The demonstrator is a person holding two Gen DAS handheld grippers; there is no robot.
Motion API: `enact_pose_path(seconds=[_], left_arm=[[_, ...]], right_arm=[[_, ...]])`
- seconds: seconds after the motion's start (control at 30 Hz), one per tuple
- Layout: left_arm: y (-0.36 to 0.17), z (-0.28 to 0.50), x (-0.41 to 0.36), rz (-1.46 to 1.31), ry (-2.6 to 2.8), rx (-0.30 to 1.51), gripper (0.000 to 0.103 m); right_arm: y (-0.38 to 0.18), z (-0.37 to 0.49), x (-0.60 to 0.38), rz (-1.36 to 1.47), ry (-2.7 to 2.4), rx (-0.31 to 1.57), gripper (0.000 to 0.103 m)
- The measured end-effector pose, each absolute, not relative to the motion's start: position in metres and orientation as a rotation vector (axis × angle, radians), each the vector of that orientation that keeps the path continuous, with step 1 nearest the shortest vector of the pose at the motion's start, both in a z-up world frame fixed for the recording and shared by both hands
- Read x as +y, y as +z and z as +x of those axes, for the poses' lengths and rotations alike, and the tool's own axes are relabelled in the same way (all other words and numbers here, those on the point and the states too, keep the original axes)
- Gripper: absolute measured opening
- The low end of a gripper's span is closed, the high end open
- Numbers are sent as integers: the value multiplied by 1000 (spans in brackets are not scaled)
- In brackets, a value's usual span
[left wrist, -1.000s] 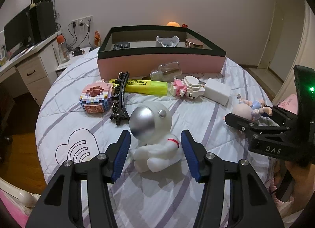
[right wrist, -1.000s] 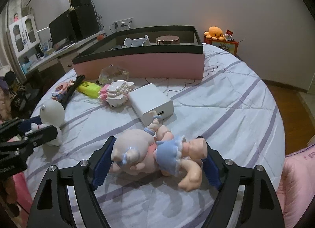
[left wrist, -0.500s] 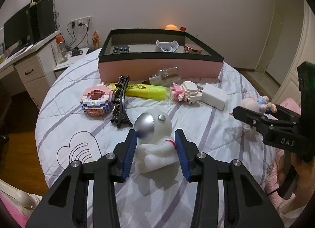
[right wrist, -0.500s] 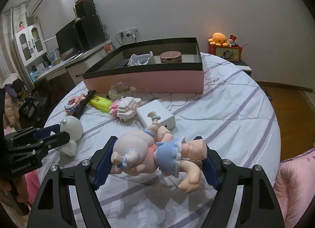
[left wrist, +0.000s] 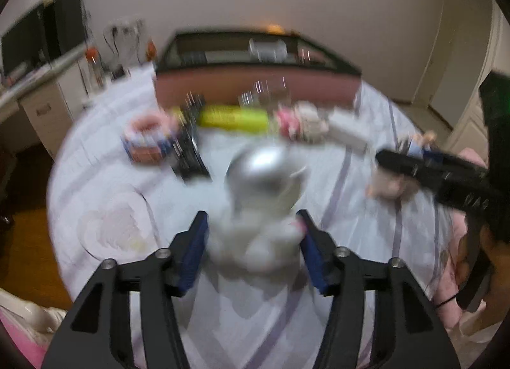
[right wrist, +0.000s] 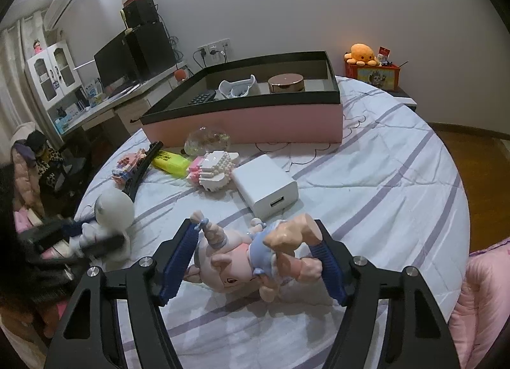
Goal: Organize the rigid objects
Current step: 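Lift the astronaut figurine with the left tool while the right tool lifts the doll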
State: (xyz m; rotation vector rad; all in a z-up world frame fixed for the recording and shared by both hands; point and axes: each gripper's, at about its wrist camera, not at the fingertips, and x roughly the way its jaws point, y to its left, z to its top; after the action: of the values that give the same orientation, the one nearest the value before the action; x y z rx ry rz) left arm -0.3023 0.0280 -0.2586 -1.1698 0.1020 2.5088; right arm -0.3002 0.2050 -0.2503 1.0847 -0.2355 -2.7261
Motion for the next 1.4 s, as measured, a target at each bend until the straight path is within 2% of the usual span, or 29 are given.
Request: enact_pose_path(seconds=[0.1,0.23,0.37,0.67,0.8,1.07,1.13,1.4], left_arm=[[-261,-294,29,-1121,2564,127,43],[-258,-302,23,-1130,2560,81,41],[-259,-305,28,-1132,2557,116,41],[-261,-320,27,-1137,2569,38,44],[-260,-323,25,-1120,2564,13,55],[-260,-332,24,-1115,2553,18,54],[-260,-334,26,-1115,2544,28,44],[-256,-333,28,-1102,2519,52,44]], right_arm=[[-252,-294,204,1075,-2733,-225,73],[-258,-295,205,1095,-2731,-241,76],[-264,-294,204,1113,-2739,-234,78],[-267,-296,202,1107,-2760,-205,79],[-268,-297,199,1106,-2769,-176,80],[-268,-298,196,1110,-2773,-157,80],[-269,-298,197,1109,-2772,-156,80],[-269,-299,204,1093,-2750,-202,78]])
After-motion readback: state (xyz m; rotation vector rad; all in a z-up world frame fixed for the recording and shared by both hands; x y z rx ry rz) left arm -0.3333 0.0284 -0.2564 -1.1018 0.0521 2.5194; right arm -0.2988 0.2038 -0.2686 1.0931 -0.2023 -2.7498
